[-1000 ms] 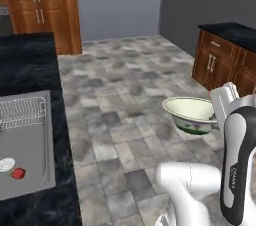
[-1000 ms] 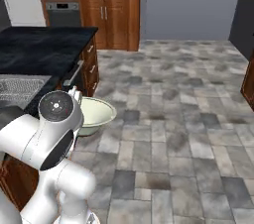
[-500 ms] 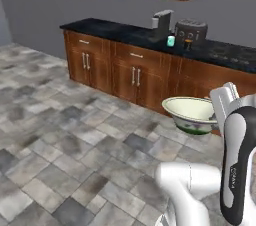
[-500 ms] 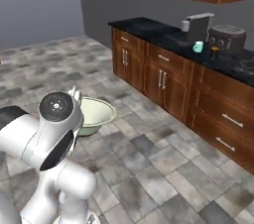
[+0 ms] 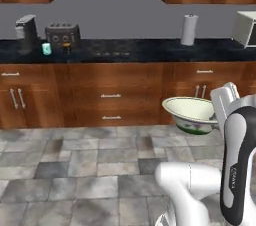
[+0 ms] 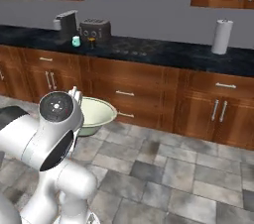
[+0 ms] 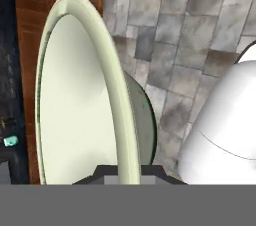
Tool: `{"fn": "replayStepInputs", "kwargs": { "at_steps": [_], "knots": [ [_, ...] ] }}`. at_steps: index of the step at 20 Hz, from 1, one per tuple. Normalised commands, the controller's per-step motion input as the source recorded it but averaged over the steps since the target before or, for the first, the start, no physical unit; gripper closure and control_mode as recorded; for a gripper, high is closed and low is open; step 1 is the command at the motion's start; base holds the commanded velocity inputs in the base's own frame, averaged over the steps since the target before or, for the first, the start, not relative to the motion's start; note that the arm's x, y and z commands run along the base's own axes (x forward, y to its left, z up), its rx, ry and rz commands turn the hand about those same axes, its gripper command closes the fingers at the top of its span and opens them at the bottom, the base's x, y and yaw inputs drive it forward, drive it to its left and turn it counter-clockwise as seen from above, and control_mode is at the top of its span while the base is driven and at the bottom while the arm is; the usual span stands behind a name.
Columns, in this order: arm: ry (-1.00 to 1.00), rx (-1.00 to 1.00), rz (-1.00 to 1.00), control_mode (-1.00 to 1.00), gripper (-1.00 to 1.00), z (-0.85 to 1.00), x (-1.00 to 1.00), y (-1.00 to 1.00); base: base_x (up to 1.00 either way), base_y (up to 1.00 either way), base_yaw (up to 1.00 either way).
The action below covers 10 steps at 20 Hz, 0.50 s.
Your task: Clear the mugs and bowl far away from the sink.
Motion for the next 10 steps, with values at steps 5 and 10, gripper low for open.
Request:
{"fn": "replayStepInputs", "kwargs": {
  "at_steps": [5,10],
  "knots": [
    [0.00,0.00,0.00,1.00,1.00,0.00,0.00,0.00,0.42,0.12,-0.81],
    [0.00,0.00,0.00,1.00,1.00,0.00,0.00,0.00,0.96,0.37,-0.28]
  ]
}}
